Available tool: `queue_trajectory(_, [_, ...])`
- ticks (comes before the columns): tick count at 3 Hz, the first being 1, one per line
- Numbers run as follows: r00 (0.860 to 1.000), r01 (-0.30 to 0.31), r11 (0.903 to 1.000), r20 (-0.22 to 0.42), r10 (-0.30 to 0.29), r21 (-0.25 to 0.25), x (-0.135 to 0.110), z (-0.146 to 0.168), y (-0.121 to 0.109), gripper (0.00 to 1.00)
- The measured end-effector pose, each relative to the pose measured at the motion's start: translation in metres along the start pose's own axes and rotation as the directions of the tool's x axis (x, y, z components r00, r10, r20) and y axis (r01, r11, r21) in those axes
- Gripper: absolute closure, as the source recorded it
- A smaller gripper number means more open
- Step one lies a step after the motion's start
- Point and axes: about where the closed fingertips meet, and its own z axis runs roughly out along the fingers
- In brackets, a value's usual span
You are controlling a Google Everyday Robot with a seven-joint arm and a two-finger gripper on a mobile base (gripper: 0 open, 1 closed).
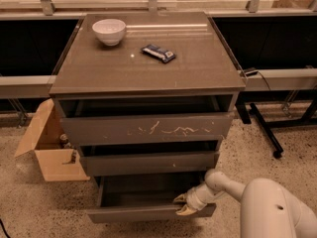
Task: Open bottom drawer
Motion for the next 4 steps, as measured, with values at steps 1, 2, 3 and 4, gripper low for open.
queue_trajectory(1, [1.000, 0.004, 1.0000, 0.022, -0.004, -0.006, -0.0024, 0.0019, 0.0038, 1.00])
queue_trajectory(2, [1.000, 0.004, 1.0000, 0.025, -0.003, -0.006, -0.0017, 0.0004, 0.0042, 1.00])
queue_trajectory(3, [0.999, 0.008, 0.9999, 0.045, -0.007, -0.015, -0.0041, 0.0017, 0.0070, 1.00])
queue_trajectory(4, [0.999, 0.008, 0.9999, 0.045, -0.007, -0.015, -0.0041, 0.0017, 0.0071, 0.82])
